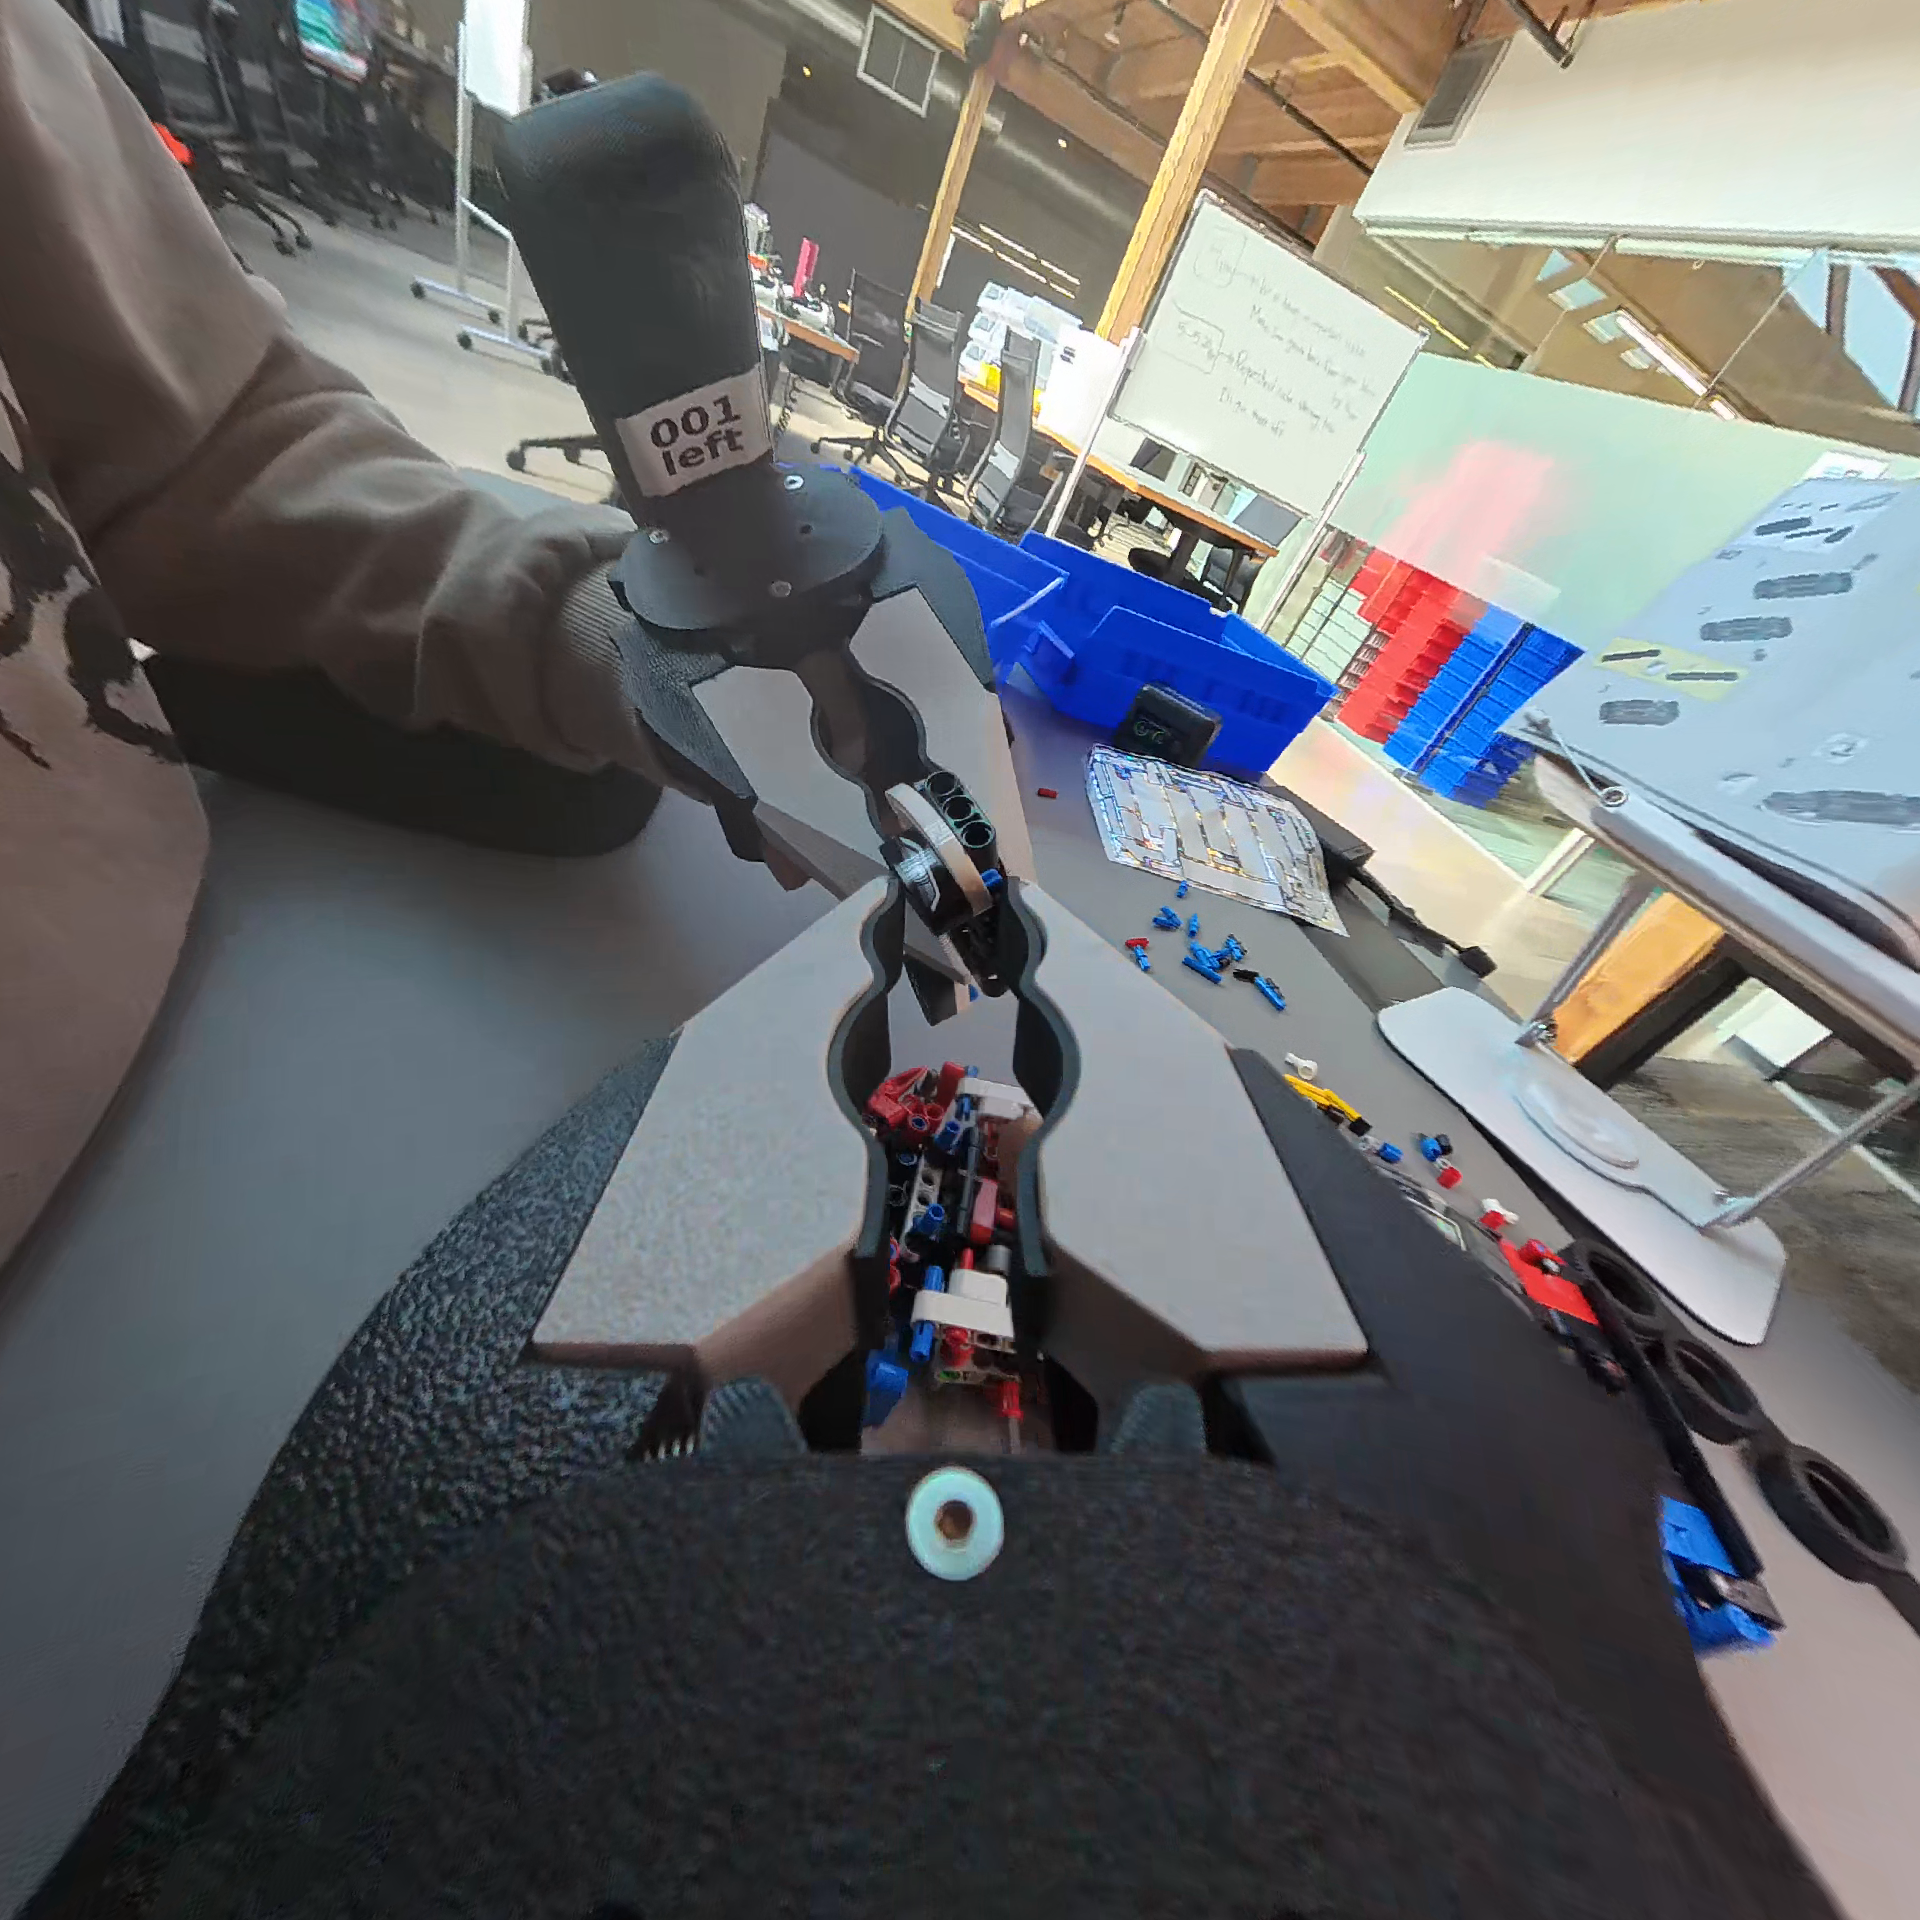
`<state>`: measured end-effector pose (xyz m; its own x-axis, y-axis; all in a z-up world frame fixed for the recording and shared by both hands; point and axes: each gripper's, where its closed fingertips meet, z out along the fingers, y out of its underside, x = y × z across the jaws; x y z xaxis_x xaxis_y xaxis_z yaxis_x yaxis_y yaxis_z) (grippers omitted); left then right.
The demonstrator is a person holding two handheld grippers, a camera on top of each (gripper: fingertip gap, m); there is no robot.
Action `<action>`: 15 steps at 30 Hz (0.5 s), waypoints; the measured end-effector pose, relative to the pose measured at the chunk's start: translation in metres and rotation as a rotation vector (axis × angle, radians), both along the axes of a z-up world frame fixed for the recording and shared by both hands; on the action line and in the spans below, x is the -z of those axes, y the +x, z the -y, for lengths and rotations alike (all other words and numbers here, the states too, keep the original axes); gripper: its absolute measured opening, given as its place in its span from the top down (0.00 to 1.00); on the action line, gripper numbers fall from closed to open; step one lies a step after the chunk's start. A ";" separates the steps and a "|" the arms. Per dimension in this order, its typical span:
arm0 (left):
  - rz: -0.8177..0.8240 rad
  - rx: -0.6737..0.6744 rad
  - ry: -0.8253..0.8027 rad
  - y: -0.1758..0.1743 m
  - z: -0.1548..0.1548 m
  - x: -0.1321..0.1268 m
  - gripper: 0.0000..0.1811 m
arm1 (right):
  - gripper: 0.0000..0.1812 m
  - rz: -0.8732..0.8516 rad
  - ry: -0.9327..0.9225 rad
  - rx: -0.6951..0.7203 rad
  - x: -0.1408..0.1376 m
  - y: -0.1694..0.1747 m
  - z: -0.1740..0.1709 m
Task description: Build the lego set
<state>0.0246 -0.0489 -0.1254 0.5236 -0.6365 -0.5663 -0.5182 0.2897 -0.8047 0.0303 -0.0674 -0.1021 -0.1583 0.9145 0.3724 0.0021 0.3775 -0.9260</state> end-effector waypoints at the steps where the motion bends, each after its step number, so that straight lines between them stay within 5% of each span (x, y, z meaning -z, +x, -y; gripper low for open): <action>1: -0.015 -0.009 0.002 -0.001 -0.001 0.002 0.95 | 0.92 0.002 0.031 0.012 0.002 -0.001 -0.001; 15: -0.087 -0.062 -0.181 -0.019 -0.006 0.031 0.98 | 0.93 0.095 0.065 0.057 0.023 -0.004 -0.011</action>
